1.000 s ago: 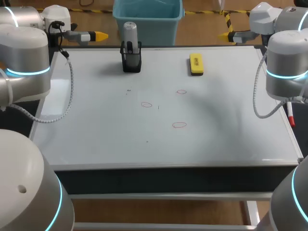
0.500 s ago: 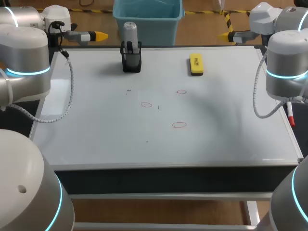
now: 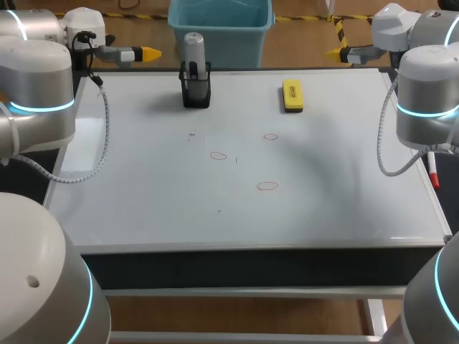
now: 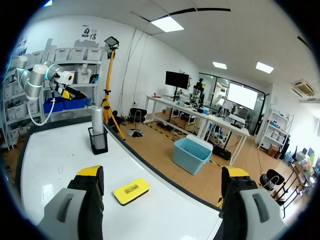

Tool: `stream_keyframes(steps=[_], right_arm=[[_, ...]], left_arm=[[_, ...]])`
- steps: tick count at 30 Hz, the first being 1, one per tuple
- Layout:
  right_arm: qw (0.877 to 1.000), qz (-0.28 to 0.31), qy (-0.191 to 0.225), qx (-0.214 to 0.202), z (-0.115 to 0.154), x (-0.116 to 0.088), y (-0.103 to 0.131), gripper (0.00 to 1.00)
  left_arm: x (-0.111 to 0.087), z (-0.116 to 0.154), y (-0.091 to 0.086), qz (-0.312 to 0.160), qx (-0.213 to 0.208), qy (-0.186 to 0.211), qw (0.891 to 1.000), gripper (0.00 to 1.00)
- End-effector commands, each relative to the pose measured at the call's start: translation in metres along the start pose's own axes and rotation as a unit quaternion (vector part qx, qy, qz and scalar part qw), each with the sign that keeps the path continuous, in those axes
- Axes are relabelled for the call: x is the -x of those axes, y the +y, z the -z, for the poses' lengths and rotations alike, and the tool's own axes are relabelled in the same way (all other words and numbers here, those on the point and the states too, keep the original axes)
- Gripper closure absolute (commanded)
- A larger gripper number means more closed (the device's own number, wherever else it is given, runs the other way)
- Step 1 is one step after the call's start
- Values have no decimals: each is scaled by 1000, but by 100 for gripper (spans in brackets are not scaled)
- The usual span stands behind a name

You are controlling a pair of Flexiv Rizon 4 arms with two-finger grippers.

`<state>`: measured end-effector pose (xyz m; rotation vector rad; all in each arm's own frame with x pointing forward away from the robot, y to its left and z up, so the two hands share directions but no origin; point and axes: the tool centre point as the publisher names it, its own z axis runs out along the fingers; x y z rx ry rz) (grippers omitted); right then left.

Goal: Pick up the inspection probe, press it on each red-marked spot on the whiteboard one by one, put down the probe, pick up the eraser, and wipe off all the red marks.

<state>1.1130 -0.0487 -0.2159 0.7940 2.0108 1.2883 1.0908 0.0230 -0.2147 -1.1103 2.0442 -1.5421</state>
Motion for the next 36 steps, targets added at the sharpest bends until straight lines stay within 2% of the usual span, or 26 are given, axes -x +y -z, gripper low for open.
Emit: stream_keyframes(steps=[1,9,12,14,17,21,23,24,26,32,36], right_arm=[[1000,0,1,0,0,1,0,0],[1000,0,1,0,0,1,0,0],[1000,0,1,0,0,1,0,0],[1000,0,1,0,0,1,0,0],[1000,0,1,0,0,1,0,0],[1000,0,1,0,0,1,0,0],[1000,0,1,0,0,1,0,0],[1000,0,1,0,0,1,0,0],[1000,0,1,0,0,1,0,0],[1000,0,1,0,0,1,0,0],[1000,0,1,0,0,1,0,0]], left_arm=[[0,-1,1,0,-3,0,1000,0],[0,-1,1,0,-3,0,1000,0],[-2,-20,-1,-36,5,44,998,0],[-5,-29,-2,-52,-14,93,994,0],[-9,-47,-1,-83,-13,153,985,0],[-17,-68,4,-110,-7,212,971,0],[-21,-75,6,-134,-13,255,957,0],[-23,-82,9,-139,-2,259,956,0],[-26,-91,12,-156,-7,288,945,0],[-27,-108,13,-175,-54,344,921,0],[-27,-124,13,-183,-53,366,911,0]])
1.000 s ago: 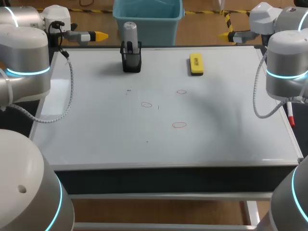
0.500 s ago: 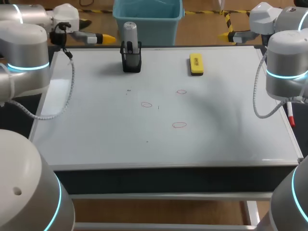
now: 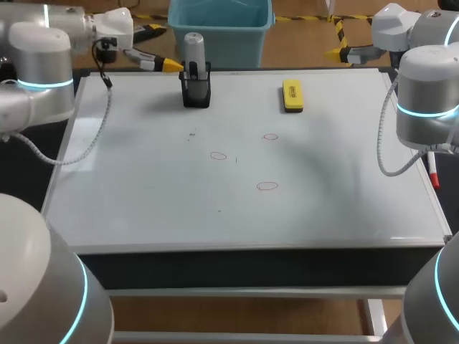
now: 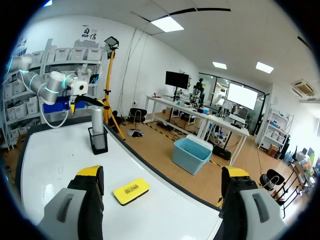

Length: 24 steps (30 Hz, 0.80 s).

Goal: Pick up the inspection probe, press it on each red-marked spot on the whiteboard one by one, put down the probe, pick up the eraser, and wipe off all the red marks.

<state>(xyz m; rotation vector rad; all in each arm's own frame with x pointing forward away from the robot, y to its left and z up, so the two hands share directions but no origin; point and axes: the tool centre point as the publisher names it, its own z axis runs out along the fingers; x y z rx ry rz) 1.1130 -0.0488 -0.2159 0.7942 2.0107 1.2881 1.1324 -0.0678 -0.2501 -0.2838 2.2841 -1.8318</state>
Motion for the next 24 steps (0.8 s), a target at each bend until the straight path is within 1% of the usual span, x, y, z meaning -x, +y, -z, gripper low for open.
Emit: stream_keyframes(steps=[1,5,8,11,18,24], right_arm=[[1000,0,1,0,0,1,0,0],[1000,0,1,0,0,1,0,0],[1000,0,1,0,0,1,0,0],[1000,0,1,0,0,1,0,0],[1000,0,1,0,0,1,0,0],[1000,0,1,0,0,1,0,0]], left_arm=[[18,-20,12,-8,-28,121,992,0],[19,-35,13,-11,-41,142,989,0],[16,-44,12,-11,-47,144,988,0],[15,-51,12,-7,-62,139,988,0],[3,-63,10,2,-82,118,990,0],[-6,-69,10,12,-87,96,991,0]])
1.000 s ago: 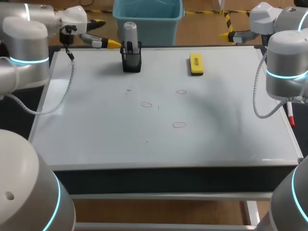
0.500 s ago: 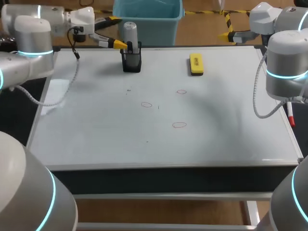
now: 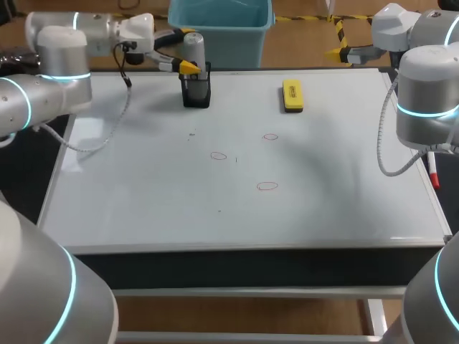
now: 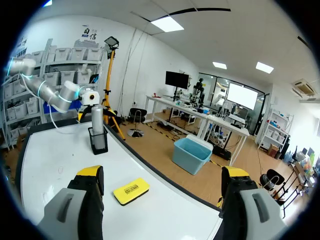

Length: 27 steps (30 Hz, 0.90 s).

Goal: Pick up the inspection probe, press it on each red-marked spot on the whiteboard one by one, put down the probe, pick up the eraser, and wipe off all the red marks.

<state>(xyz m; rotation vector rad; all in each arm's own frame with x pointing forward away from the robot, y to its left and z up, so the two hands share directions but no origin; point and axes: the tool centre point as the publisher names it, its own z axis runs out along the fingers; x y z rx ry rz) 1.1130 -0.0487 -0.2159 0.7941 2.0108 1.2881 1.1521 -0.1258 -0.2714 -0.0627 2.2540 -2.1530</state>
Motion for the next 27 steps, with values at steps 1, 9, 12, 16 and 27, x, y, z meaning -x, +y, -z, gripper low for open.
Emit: stream_keyframes(steps=[1,9,12,16,27], right_arm=[[1000,0,1,0,0,1,0,0],[1000,0,1,0,0,1,0,0],[1000,0,1,0,0,1,0,0],[1000,0,1,0,0,1,0,0],[1000,0,1,0,0,1,0,0]], left_arm=[[-8,-7,3,5,-1,-30,1000,0],[-12,-13,6,15,-16,-49,999,0],[-11,-16,7,16,-15,-47,999,0],[-9,-20,8,15,-15,-43,999,0],[0,-15,5,6,-9,-32,999,0]])
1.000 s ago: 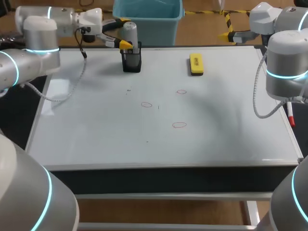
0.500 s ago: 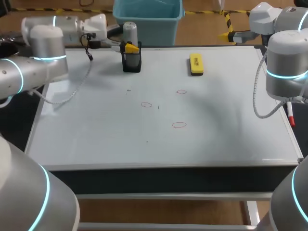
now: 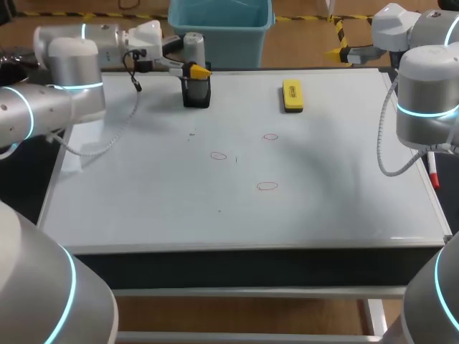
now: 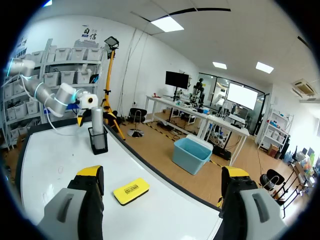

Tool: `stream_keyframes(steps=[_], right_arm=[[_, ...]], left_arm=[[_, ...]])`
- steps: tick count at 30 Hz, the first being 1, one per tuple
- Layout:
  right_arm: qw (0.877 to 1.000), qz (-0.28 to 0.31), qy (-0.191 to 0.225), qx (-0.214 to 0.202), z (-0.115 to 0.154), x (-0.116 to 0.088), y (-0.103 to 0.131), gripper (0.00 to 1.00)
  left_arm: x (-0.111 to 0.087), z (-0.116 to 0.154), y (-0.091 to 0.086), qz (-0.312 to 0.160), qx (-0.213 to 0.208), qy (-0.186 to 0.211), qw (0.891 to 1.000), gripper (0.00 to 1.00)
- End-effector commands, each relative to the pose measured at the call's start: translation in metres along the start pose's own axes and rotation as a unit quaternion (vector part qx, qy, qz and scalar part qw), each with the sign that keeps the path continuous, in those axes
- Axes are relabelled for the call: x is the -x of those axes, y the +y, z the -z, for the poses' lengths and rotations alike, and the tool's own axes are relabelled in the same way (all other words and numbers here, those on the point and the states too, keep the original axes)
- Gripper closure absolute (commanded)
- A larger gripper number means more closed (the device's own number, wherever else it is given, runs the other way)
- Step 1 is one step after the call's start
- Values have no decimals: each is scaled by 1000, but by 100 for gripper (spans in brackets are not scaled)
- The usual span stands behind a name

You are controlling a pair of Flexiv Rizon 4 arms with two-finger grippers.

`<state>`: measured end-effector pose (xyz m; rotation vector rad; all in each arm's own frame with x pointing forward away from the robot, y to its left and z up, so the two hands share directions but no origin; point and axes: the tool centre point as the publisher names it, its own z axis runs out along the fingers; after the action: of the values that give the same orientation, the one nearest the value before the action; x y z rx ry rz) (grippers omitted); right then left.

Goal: Pick up the inspection probe, press it on each red-marked spot on the whiteboard one by one, put down the probe, pick up the eraser, and wipe off all the red marks.

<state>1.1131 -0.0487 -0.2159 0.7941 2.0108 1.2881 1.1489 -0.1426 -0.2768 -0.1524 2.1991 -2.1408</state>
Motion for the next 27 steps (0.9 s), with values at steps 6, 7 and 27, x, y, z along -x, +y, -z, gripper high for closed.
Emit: stream_keyframes(steps=[6,7,27], right_arm=[[1000,0,1,0,0,1,0,0],[1000,0,1,0,0,1,0,0],[1000,0,1,0,0,1,0,0]], left_arm=[[7,2,1,2,0,5,1000,0],[8,3,1,2,-1,4,1000,0],[14,2,8,10,-7,12,1000,100]])
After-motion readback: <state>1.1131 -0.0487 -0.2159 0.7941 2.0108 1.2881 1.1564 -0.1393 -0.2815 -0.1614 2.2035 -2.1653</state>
